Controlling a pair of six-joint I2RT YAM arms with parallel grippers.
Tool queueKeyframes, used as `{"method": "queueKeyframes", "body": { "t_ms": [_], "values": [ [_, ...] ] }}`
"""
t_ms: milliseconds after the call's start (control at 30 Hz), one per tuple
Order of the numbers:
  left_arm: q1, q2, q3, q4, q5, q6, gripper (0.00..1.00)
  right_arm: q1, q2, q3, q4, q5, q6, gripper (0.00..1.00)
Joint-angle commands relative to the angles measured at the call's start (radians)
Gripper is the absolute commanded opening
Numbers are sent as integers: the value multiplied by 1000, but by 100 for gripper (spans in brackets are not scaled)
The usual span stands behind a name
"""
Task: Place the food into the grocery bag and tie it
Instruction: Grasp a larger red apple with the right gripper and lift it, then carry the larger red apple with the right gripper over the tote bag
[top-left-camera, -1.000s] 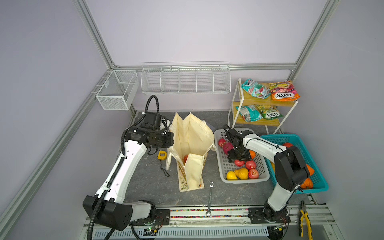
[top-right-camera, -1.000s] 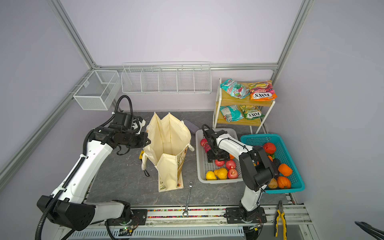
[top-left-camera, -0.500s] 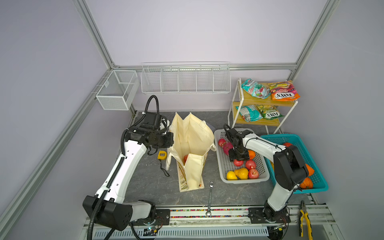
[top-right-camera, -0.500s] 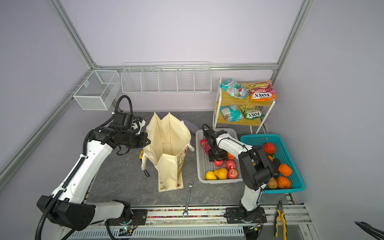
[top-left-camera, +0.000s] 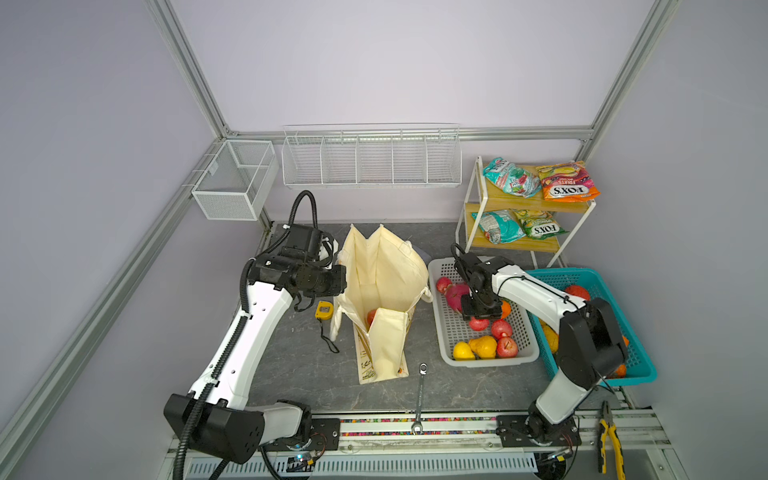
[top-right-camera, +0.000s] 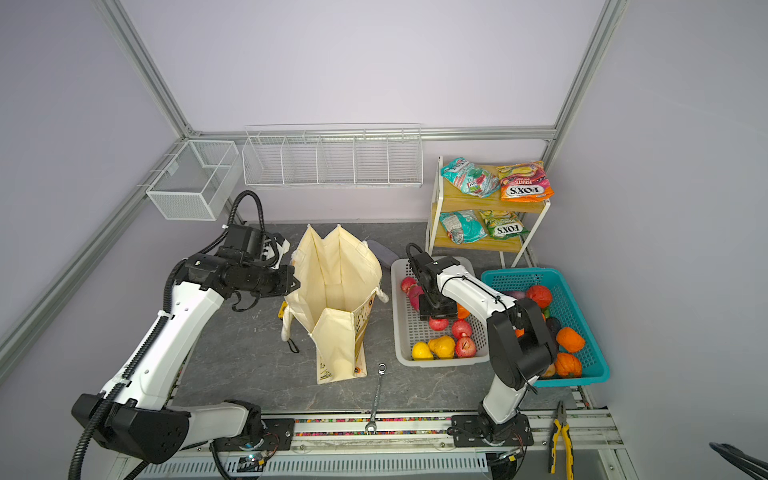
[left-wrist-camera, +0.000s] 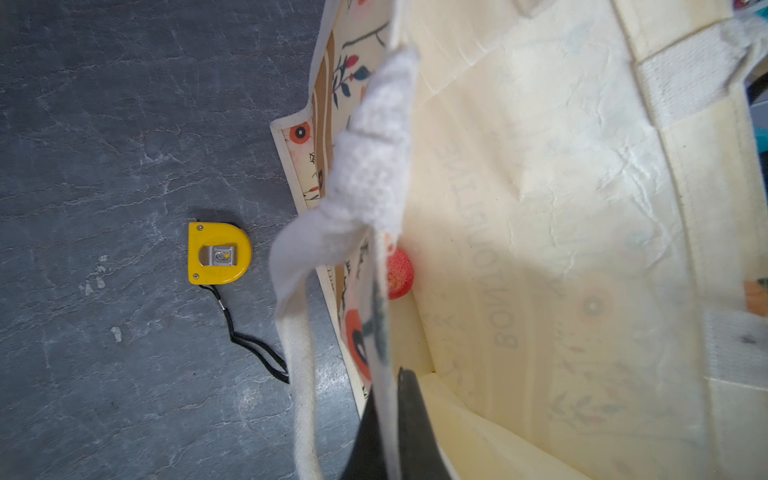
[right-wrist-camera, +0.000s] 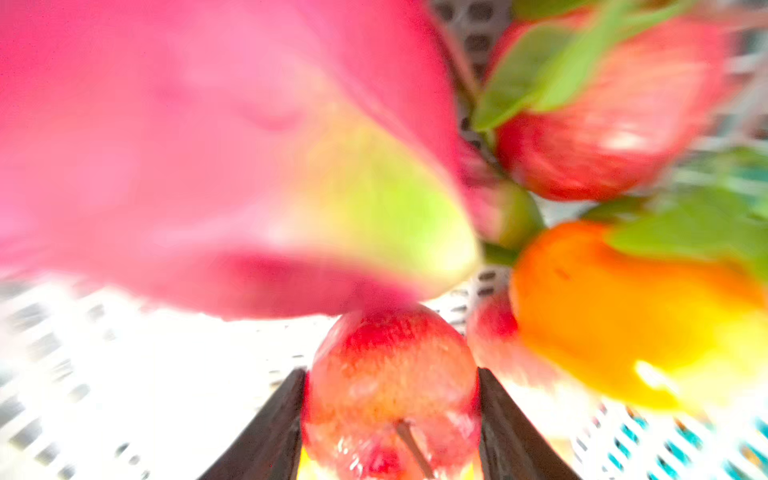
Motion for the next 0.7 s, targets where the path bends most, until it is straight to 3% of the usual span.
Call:
{"method": "queueKeyframes", "body": {
  "t_ms": [0,133,367,533,667],
  "values": [
    [-4,-24,6,6,-9,28,0,-4,-89,55,-80,-7,42,57],
    [-4,-21,7,11,-11,31,0,-5,-135,162,-150,-21,43,57],
    [-4,-13,23,11,-10,30,0,0,-163,552,-217,-117,17,57],
    [-4,-1,37,11,0,29,0,20,-244,581,75,-267,111,55],
    [-4,8,45,10,11,26,0,90,-276,520,342,-260,183,53]
  ]
}}
